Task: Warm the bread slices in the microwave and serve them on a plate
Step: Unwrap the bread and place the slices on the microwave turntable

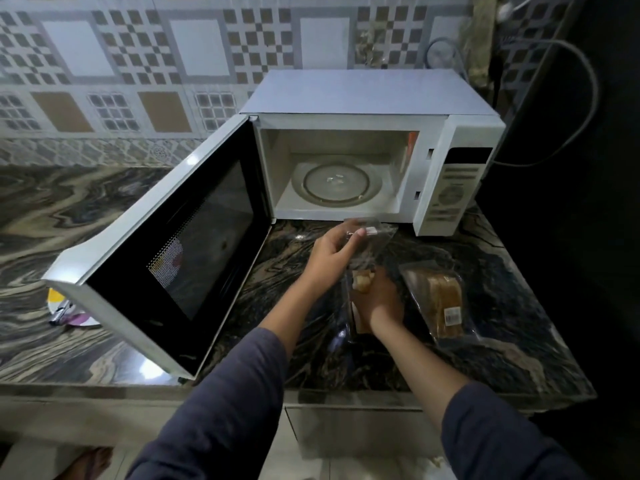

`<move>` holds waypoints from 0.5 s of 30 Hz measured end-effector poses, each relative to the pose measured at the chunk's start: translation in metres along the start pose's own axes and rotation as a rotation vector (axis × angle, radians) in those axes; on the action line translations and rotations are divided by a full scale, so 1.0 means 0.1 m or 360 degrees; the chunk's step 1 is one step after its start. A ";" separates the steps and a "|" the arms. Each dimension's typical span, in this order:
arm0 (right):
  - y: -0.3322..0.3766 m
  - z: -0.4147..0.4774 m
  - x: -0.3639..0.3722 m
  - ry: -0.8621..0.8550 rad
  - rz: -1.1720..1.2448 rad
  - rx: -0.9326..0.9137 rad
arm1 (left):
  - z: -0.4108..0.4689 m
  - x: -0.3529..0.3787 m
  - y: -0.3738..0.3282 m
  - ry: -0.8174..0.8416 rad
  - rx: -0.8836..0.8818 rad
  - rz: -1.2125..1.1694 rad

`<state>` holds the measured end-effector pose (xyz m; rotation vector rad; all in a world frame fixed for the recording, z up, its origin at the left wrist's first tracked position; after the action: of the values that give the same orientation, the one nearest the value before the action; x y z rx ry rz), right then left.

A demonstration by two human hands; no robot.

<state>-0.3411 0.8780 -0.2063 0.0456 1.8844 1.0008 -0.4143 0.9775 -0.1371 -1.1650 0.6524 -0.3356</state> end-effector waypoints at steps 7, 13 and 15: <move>0.14 -0.12 -0.28 -0.0084 0.0223 -0.0101 | -0.08 0.04 -0.04 0.0202 0.0027 -0.0037; 0.06 -0.23 -0.59 -0.0091 0.0502 -0.0160 | -0.21 0.06 -0.15 0.0219 0.0059 -0.0010; -0.03 -0.27 -0.64 -0.0086 0.0608 -0.0148 | -0.27 0.10 -0.17 0.0222 0.0073 0.0040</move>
<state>-0.3267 0.8317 -0.1563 0.3860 1.8135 1.3290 -0.4224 0.9456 -0.1304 -1.0952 0.7764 -0.4113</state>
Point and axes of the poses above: each hand's wrist, its own z-axis towards the middle knuckle, its own x-axis out of the palm, y = z × x, the point moved 8 cm from there along z, towards the middle knuckle
